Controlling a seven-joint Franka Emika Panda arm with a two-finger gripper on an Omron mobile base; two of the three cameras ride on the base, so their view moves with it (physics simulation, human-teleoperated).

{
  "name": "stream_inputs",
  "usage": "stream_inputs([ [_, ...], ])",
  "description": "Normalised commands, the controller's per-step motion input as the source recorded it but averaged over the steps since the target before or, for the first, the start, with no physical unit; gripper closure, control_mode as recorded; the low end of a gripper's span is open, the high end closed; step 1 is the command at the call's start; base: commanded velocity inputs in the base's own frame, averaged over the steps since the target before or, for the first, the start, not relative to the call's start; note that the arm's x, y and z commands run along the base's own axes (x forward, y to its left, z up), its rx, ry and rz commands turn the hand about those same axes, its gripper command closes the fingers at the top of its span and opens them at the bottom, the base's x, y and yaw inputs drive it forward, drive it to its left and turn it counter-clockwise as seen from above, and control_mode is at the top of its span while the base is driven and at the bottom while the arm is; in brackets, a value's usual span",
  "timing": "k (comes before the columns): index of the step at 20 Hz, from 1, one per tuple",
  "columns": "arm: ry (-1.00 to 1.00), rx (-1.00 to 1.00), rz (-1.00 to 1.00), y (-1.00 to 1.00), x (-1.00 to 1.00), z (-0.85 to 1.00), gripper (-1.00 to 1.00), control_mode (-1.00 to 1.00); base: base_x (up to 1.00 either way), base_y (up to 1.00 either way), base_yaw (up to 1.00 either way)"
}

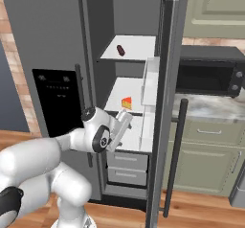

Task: Retrieve the sausage and cheese from the fridge and place them on the cutting board on the counter.

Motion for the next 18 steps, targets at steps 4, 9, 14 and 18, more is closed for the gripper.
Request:
stream_inputs([
  [4, 0.12, 0.00, 0.27, 0.53, -0.06, 0.21, -1.00, -1.00, 0.00, 0.00, 0.00],
  [9, 0.23, -0.07, 0.46, 0.41, -0.01, 0.04, -1.00, -1.00, 0.00, 0.00, 0.00],
  [14, 0.18, -0.05, 0.68, 0.13, 0.08, 0.00, -1.00, -1.00, 0.00, 0.00, 0.00],
  [18, 0.15, -0.13, 0.59, 0.02, 0.18, 0.00, -1.00, -1.00, 0.00, 0.00, 0.00],
])
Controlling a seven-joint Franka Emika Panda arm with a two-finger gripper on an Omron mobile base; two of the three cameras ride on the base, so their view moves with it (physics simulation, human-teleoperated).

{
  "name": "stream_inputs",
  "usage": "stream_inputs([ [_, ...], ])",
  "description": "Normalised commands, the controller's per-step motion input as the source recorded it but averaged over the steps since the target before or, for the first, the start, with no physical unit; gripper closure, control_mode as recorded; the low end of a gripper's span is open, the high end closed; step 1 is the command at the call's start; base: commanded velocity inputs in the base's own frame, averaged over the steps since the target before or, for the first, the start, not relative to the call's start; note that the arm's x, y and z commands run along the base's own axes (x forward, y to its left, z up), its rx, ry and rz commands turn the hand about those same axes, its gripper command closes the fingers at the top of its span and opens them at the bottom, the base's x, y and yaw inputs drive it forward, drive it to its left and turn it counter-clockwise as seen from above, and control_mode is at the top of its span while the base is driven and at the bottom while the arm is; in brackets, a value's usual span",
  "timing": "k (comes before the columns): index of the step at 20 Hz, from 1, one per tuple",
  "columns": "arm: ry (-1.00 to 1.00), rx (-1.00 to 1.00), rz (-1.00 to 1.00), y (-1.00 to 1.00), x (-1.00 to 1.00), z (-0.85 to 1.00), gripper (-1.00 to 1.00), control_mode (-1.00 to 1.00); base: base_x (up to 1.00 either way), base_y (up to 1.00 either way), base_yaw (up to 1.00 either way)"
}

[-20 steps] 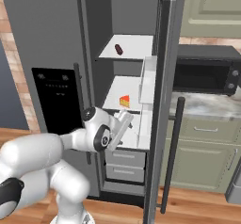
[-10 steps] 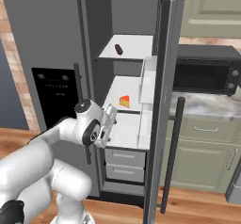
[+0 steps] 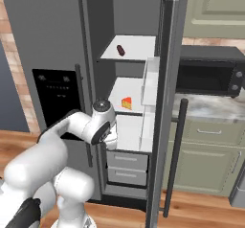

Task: Retrieve the sausage and cheese from the fridge and place them on the cutting board on the counter.

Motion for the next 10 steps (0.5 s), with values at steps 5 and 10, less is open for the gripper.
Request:
stream_inputs([
  [5, 0.07, -0.14, 0.55, 0.04, 0.23, 0.00, -1.00, -1.00, 0.00, 0.00, 0.00],
  [10, 0.03, -0.17, 0.32, 0.15, 0.31, 0.10, -1.00, -1.00, 0.00, 0.00, 0.00],
])
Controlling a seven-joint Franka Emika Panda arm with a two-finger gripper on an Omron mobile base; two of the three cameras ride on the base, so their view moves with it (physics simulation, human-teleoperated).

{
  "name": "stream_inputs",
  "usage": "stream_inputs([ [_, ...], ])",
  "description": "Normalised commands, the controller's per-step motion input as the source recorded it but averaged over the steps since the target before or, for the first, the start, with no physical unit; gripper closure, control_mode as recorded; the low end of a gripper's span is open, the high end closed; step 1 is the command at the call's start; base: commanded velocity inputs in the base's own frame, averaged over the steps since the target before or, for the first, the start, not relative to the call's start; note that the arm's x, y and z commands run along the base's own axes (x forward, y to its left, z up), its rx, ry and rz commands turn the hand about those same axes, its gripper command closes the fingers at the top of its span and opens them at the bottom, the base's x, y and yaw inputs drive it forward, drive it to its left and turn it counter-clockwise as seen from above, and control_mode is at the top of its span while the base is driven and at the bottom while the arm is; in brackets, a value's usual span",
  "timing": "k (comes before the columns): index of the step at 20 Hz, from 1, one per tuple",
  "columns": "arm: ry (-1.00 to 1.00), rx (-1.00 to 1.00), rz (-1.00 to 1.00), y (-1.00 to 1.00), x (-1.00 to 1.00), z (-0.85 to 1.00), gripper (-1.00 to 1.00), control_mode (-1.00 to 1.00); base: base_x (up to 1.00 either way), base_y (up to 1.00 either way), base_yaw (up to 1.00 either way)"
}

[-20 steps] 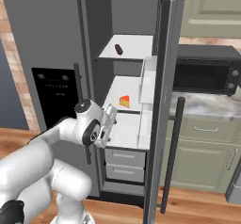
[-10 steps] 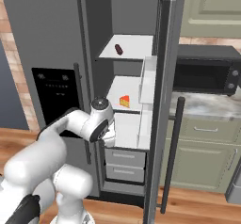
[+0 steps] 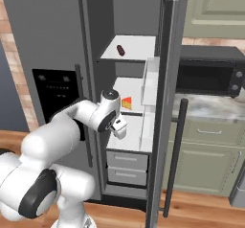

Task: Retrieve the sausage and cheese from the fridge and place them on the cutting board on the counter.

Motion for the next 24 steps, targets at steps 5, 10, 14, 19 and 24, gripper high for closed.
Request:
stream_inputs([
  [5, 0.00, -0.22, 0.15, 0.14, 0.34, 0.12, -1.00, -1.00, 0.00, 0.00, 0.00],
  [10, -0.05, -0.17, 0.06, 0.02, 0.42, 0.00, -1.00, -1.00, 0.00, 0.00, 0.00],
  [14, -0.15, -0.09, 0.11, 0.01, 0.36, -0.06, -1.00, -1.00, 0.00, 0.00, 0.00],
  [19, -0.10, -0.11, 0.18, -0.06, 0.31, -0.02, -1.00, -1.00, 0.00, 0.00, 0.00],
  [24, 0.00, -0.10, 0.23, -0.12, 0.28, 0.00, -1.00, -1.00, 0.00, 0.00, 0.00],
])
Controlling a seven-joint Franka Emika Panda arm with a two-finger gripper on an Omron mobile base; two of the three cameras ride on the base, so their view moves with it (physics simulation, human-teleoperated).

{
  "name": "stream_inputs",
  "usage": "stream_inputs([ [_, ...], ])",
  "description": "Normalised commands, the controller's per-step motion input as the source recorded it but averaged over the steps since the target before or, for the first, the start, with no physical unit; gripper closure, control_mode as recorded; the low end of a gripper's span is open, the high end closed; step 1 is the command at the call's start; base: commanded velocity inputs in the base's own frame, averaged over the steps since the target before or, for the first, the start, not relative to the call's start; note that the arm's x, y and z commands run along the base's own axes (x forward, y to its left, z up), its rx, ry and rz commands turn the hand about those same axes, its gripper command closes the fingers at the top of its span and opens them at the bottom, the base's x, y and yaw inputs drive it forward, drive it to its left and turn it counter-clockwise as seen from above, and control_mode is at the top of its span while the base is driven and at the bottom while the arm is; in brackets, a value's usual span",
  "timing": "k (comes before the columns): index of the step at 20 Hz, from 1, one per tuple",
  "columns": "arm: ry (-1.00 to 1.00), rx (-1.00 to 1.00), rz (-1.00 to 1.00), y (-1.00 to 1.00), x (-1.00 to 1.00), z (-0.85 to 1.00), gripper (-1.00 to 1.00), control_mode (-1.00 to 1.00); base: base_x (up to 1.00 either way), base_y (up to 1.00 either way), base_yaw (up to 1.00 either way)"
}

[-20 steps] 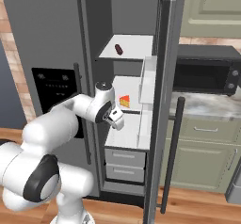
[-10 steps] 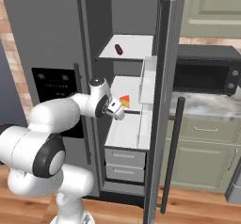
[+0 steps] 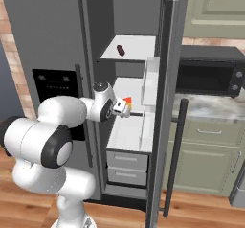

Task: Retrieve the sausage and cheese from the fridge and place them on the cutting board on the counter.

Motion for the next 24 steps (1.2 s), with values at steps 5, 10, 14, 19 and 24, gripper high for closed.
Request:
stream_inputs([
  [5, 0.00, -0.10, 0.26, -0.07, 0.21, 0.01, -1.00, -1.00, 0.00, 0.00, 0.00],
  [10, 0.00, -0.05, 0.13, -0.01, 0.30, 0.06, -1.00, -1.00, 0.00, 0.00, 0.00],
  [14, 0.00, -0.02, 0.10, -0.01, 0.26, 0.08, -1.00, -1.00, 0.00, 0.00, 0.00],
  [19, 0.01, -0.02, 0.01, 0.00, 0.30, 0.02, -1.00, -1.00, 0.00, 0.00, 0.00],
  [24, 0.04, -0.02, 0.00, -0.04, 0.28, 0.00, -1.00, -1.00, 0.00, 0.00, 0.00],
])
